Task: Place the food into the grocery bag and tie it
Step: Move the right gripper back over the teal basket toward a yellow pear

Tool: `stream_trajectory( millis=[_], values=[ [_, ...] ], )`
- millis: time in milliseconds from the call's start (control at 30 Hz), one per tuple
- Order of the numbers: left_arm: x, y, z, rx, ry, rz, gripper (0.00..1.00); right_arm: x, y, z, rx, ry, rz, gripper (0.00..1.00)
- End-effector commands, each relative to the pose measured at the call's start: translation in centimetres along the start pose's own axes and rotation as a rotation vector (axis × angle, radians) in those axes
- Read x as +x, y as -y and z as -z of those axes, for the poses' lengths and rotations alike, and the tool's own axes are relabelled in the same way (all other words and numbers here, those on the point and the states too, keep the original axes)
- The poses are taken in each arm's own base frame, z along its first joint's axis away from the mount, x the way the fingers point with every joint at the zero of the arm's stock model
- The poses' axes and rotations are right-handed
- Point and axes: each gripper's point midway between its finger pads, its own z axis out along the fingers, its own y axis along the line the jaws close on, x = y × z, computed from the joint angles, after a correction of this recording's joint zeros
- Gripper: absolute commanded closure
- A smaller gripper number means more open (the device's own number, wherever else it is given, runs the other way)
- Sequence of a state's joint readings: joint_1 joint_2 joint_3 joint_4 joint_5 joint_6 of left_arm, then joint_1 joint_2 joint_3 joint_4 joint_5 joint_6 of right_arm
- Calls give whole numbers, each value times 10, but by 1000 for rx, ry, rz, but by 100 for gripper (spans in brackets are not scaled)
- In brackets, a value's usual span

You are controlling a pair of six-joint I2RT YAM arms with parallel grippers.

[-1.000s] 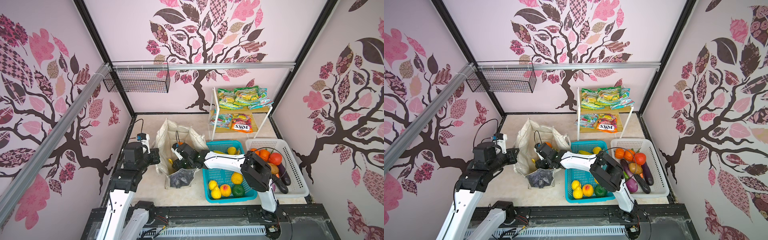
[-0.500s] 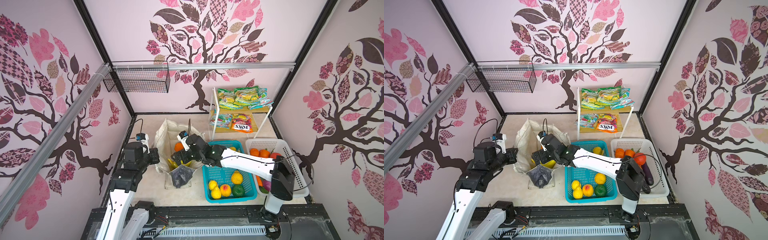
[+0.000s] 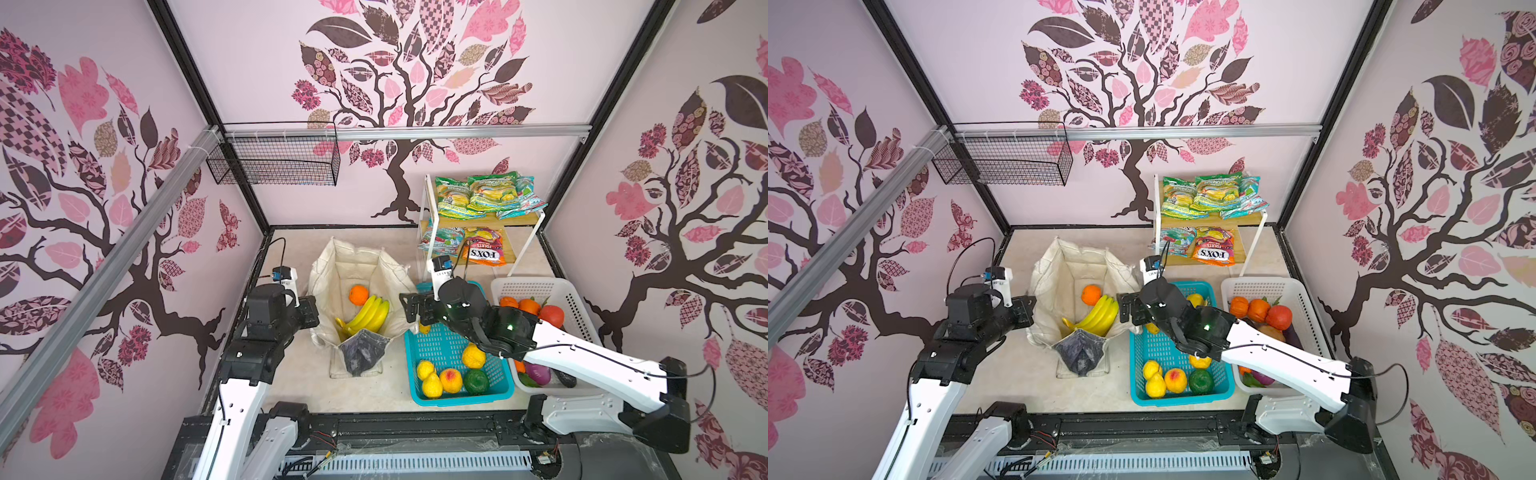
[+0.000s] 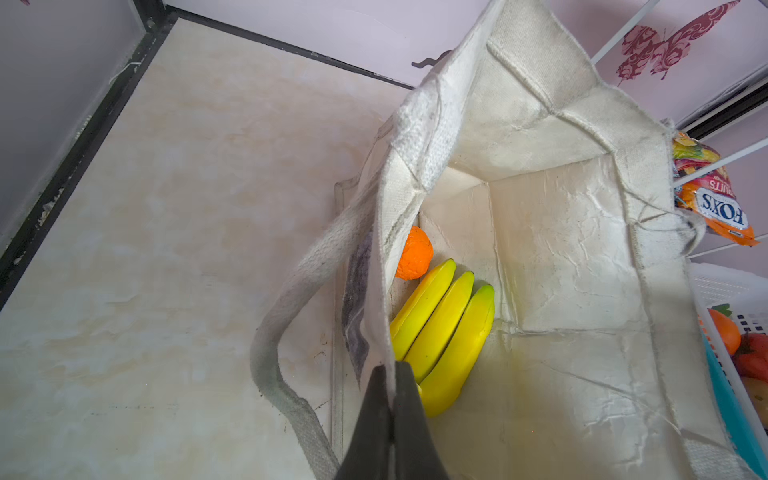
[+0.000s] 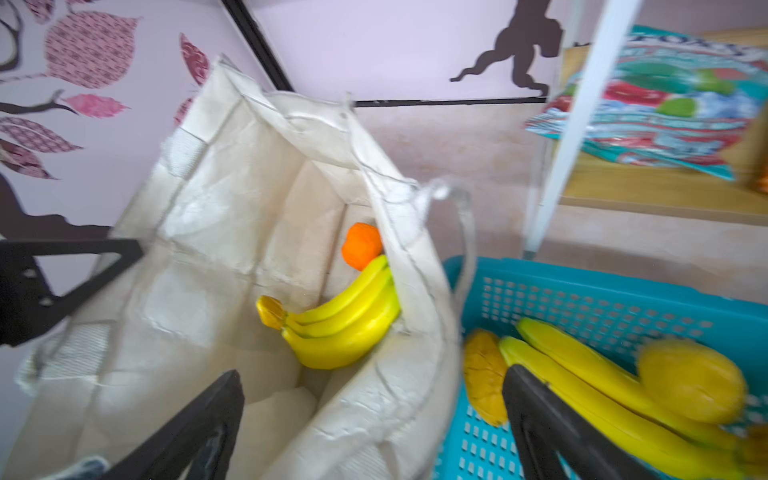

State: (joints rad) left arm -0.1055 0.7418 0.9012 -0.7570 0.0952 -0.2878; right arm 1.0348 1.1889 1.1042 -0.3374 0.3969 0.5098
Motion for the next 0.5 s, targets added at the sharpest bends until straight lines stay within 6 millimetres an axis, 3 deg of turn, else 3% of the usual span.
stream_trajectory(
  millis=[0,67,233,467],
  values=[
    [6,1,-5,6,-30,-10,100,19,40,20,102,-12,107,0],
    [5,2,-2,15,-18,-16,100,39,55,27,80,-15,126,1],
    [6,1,-4,10,-21,-3,100,64,81,43,82,-31,29,0],
    [8,0,-7,5,-36,-1,100,112,63,40,-28,-265,-28,4]
  ],
)
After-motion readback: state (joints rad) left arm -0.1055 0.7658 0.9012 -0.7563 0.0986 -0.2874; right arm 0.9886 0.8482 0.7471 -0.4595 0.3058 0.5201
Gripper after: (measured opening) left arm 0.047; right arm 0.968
